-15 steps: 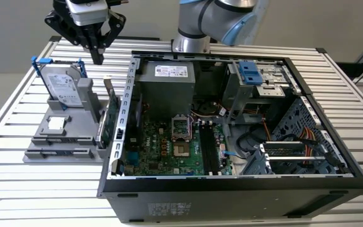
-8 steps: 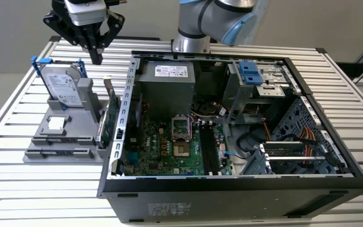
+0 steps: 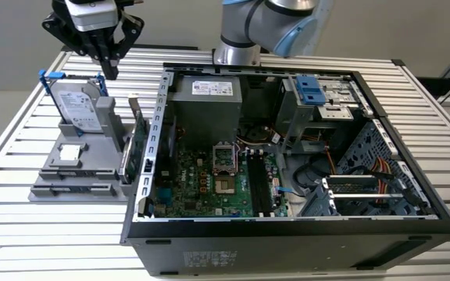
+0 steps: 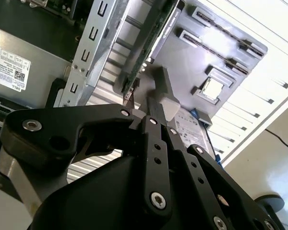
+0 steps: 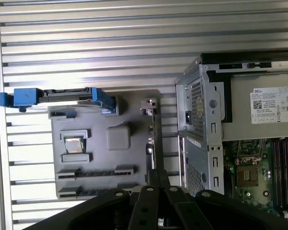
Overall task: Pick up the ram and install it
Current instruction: 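Reach for the ram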
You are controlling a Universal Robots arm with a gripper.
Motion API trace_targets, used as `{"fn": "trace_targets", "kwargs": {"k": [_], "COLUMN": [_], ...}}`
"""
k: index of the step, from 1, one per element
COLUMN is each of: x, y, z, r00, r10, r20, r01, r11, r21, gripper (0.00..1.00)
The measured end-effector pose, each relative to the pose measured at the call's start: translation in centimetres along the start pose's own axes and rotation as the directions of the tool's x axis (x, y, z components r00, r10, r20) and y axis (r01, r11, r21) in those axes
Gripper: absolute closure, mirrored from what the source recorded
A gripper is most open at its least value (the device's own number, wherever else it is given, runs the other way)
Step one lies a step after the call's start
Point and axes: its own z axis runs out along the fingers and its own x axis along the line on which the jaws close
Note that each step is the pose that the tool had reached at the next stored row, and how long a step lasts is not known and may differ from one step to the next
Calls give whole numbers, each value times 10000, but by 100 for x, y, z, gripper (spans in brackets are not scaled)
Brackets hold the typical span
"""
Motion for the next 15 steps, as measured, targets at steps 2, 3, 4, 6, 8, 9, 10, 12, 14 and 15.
{"fn": "trace_targets", "kwargs": {"k": [2, 3, 4, 6, 8, 9, 10, 12, 14, 15], "x": [36, 50, 67, 104, 139, 156, 176, 222, 271, 290], "y": [-2, -3, -4, -7, -9, -10, -12, -14, -16, -17], "z": [-1, -1, -1, -2, -3, -3, -4, -5, -6, -6], "r00": [10000, 10000, 10000, 10000, 10000, 10000, 10000, 10000, 10000, 10000], "r10": [0, 0, 1, 0, 0, 0, -1, -7, -21, -32], "r20": [1, 2, 1, 1, 2, 2, 2, 2, 1, 1], "r01": [0, 0, -1, 0, 0, 0, 1, 7, 21, 32], "r11": [10000, 10000, 10000, 10000, 10000, 10000, 10000, 10000, 10000, 10000], "r21": [0, -1, 0, 0, -1, 0, 0, -1, -2, -1], "gripper": [100, 100, 100, 100, 100, 100, 100, 100, 100, 100]}}
